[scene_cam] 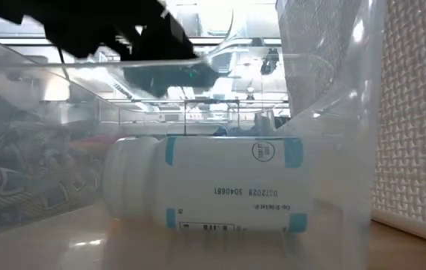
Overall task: Pick & Place Medicine items
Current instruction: Put the blue patient gown into the white laundry bin
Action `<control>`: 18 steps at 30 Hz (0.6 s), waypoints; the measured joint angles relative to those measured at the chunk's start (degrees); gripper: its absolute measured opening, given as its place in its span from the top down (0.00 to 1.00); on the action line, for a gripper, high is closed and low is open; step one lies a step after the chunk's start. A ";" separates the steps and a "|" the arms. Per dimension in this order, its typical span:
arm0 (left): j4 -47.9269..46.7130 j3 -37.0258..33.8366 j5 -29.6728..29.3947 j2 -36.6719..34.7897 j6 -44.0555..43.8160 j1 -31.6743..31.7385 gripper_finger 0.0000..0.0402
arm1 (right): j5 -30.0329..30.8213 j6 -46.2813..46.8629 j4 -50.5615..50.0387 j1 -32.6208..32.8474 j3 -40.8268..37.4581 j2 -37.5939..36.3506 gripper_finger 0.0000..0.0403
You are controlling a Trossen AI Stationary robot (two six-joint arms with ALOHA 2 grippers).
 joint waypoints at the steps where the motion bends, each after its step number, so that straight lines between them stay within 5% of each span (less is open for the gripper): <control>1: 0.02 0.02 0.00 -0.44 0.00 0.00 0.25 | 0.02 0.00 0.00 0.00 0.00 0.02 0.98; 10: -1.59 0.02 -2.80 -5.13 1.51 -0.95 0.25 | 0.01 0.00 0.00 -0.02 0.00 0.02 0.98; 18: -3.04 0.05 -13.87 -7.83 2.82 -3.31 0.24 | 0.00 0.00 0.00 -0.01 0.00 0.02 0.98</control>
